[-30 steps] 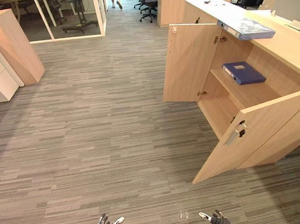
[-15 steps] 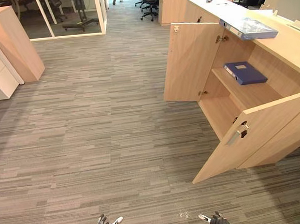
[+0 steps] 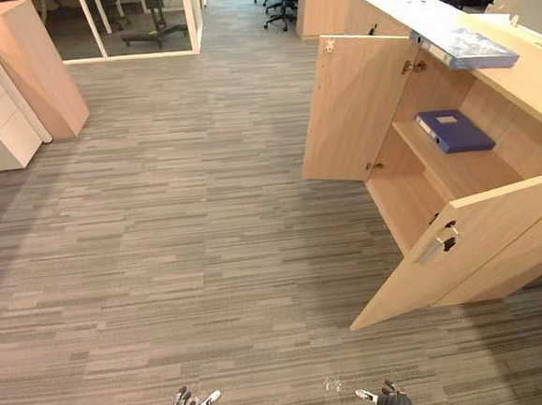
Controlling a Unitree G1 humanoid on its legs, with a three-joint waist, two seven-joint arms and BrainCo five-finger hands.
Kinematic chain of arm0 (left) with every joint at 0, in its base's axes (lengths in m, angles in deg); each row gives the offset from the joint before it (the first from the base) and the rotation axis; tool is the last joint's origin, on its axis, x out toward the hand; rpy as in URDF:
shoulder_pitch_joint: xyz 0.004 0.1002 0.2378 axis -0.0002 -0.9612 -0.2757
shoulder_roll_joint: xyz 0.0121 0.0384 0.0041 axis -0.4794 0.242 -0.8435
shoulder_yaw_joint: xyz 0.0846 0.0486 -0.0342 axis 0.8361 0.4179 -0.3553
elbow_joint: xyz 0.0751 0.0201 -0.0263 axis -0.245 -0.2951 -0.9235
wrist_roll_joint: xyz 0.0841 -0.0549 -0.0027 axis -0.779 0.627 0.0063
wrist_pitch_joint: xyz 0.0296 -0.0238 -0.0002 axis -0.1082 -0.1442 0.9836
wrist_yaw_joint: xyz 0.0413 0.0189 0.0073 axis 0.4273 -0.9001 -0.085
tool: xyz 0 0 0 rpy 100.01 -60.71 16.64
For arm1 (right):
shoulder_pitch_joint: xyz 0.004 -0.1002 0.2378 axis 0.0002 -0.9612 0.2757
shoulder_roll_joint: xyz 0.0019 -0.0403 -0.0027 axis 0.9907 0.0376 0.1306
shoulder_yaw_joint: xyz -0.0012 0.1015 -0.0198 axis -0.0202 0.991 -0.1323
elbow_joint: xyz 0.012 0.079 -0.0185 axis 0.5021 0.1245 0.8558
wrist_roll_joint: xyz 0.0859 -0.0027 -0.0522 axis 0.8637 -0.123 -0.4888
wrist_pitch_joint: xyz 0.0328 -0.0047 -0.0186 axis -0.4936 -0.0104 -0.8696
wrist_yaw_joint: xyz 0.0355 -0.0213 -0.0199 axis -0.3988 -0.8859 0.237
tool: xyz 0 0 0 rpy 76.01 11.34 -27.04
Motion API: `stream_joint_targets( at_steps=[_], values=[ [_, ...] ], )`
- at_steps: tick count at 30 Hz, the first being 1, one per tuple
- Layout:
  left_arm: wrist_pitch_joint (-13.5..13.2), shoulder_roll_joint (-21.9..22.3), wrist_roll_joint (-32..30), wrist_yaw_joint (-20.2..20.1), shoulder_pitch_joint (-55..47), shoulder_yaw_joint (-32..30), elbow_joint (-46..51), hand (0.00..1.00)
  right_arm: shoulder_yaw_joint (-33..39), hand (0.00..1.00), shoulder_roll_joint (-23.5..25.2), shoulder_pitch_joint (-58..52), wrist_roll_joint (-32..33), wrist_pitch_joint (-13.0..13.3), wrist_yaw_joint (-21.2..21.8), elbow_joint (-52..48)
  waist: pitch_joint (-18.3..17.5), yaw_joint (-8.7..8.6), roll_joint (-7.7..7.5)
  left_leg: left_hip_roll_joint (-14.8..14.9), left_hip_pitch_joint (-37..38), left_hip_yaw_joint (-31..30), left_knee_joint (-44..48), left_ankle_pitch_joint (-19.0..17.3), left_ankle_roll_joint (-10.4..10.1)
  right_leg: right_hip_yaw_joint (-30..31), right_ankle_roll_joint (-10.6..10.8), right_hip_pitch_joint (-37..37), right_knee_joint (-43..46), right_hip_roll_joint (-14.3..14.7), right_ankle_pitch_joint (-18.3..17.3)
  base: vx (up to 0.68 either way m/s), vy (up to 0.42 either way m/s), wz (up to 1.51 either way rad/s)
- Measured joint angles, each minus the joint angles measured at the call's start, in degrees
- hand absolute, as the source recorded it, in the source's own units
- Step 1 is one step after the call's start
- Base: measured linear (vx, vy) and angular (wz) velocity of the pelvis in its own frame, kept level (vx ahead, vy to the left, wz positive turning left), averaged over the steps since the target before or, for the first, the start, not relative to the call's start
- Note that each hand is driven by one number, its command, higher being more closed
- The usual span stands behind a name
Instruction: Walk over to the cabinet, pick up the folder, carry it to the office cabinet, place the folder inside the office cabinet, then close the office cabinet door
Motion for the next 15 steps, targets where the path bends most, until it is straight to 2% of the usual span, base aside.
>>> stream_joint_targets(
  at_steps=[2, 3, 4, 5, 6, 7, 8, 9, 10, 12, 14, 15],
  values=[
    [0.1, 0.0, 0.4, 0.0, 0.0, -0.9, 0.5, 0.00, 0.0, 0.00, 0.3, 0.0, -0.1, 0.0, -0.2, -0.2, 0.1, 0.02, -0.19, 0.1, -1.2, -0.6, 2.7, -1.3, -0.4, -0.5, -0.1, 0.0, 0.5, 0.0, -0.6, 0.02, -0.011, 0.16],
    [0.2, 0.4, 1.2, 0.0, -0.1, -2.2, 2.0, 0.00, 0.0, 0.00, 0.6, -0.2, -0.9, -0.1, -0.4, -1.3, 0.8, 0.25, -0.11, 0.7, -3.1, -0.7, 8.1, -3.8, -1.1, -0.5, -0.7, -0.2, 2.1, 0.3, -2.3, 0.02, -0.007, 0.11],
    [0.2, 0.5, 1.5, 0.0, -0.1, -2.4, 2.1, 0.00, 0.0, 0.00, 0.6, -0.2, -1.0, -0.1, -0.5, -1.6, 1.0, 0.30, -0.15, 0.8, -3.6, -0.6, 9.4, -4.3, -1.3, -0.5, -0.9, -0.3, 2.6, 0.3, -2.9, -0.02, 0.005, 0.07],
    [0.4, 0.4, 3.5, 0.0, -0.3, -3.5, 3.2, 0.00, 0.0, 0.00, 1.2, -0.2, -1.2, -0.2, -0.5, -2.4, 1.8, 0.51, -0.79, 1.0, -6.0, 0.2, 16.9, -5.8, -2.4, -0.6, -1.2, -0.2, 4.7, 0.1, -4.4, -0.04, 0.008, 0.01],
    [0.5, 0.5, 5.0, 0.0, -0.5, -4.3, 4.0, 0.00, -0.3, 0.00, 1.4, -0.2, -1.3, -0.2, -0.5, -2.4, 2.1, 0.69, -1.09, 1.1, -7.8, 1.1, 21.8, -6.3, -2.5, -0.5, -1.5, -0.1, 5.6, -0.1, -5.1, -0.04, -0.003, -0.06],
    [0.6, 1.1, 7.5, 0.1, -0.8, -5.9, 5.6, 0.00, -2.0, 0.00, 1.3, -0.3, -1.5, -0.3, -0.6, -3.4, 2.5, 0.97, -1.20, 1.8, -12.7, 2.7, 33.3, -6.1, -2.0, -0.3, -2.2, 0.4, 6.7, -0.1, -6.0, 0.01, -0.029, -0.14],
    [0.6, 1.8, 9.2, 0.2, -1.8, -7.0, 7.3, 0.00, -2.9, 0.00, 1.1, -0.3, -1.9, -0.4, -0.7, -3.9, 3.0, 1.12, -1.44, 3.3, -17.2, 4.6, 41.7, -7.7, -0.7, 0.3, -3.0, 1.1, 7.7, 0.1, -6.8, 0.03, -0.036, -0.15],
    [0.6, 2.1, 9.9, 0.3, -2.2, -7.1, 7.8, 0.00, -3.4, 0.00, 1.0, -0.2, -2.0, -0.4, -0.8, -3.9, 3.0, 1.17, -1.41, 3.7, -18.7, 4.9, 43.2, -8.5, -0.4, 0.8, -2.7, 1.3, 8.1, 0.0, -7.2, 0.07, -0.024, -0.25],
    [0.5, 2.1, 11.4, 0.3, -2.3, -6.9, 8.3, 0.00, -3.5, 0.00, 0.9, 0.0, -1.9, -0.4, -0.9, -3.7, 3.0, 1.71, -1.41, 4.1, -21.0, 5.0, 42.1, -9.2, -0.6, 1.7, -2.4, 1.5, 8.2, -0.4, -7.5, 0.10, 0.023, -0.39],
    [0.3, 2.1, 12.0, 0.4, -2.2, -6.3, 8.8, 0.00, -3.5, 0.00, 0.7, 0.5, -2.0, -0.6, -0.9, -3.1, 3.1, 2.55, -1.56, 4.0, -22.2, 4.6, 34.0, -8.8, -1.2, 3.4, -1.7, 1.6, 8.2, -1.8, -7.9, 0.12, 0.081, -0.46],
    [0.1, 2.1, 12.3, 0.5, -2.2, -6.1, 8.6, 0.00, -3.7, 0.00, 0.6, 0.5, -2.0, -0.7, -0.9, -3.0, 3.1, 2.53, -1.54, 3.8, -22.2, 3.3, 21.0, -6.1, -2.5, 5.5, 0.1, 2.6, 8.2, -4.2, -9.1, 0.23, 0.170, -0.39],
    [0.1, 2.1, 12.6, 0.7, -2.3, -6.0, 8.6, 0.00, -3.8, 0.00, 0.4, 0.5, -2.0, -0.8, -0.9, -2.9, 3.1, 2.54, -1.57, 3.8, -21.9, 3.2, 17.7, -5.1, -3.1, 6.1, 0.7, 2.9, 8.2, -4.8, -9.4, 0.28, 0.237, -0.38]
  ],
)
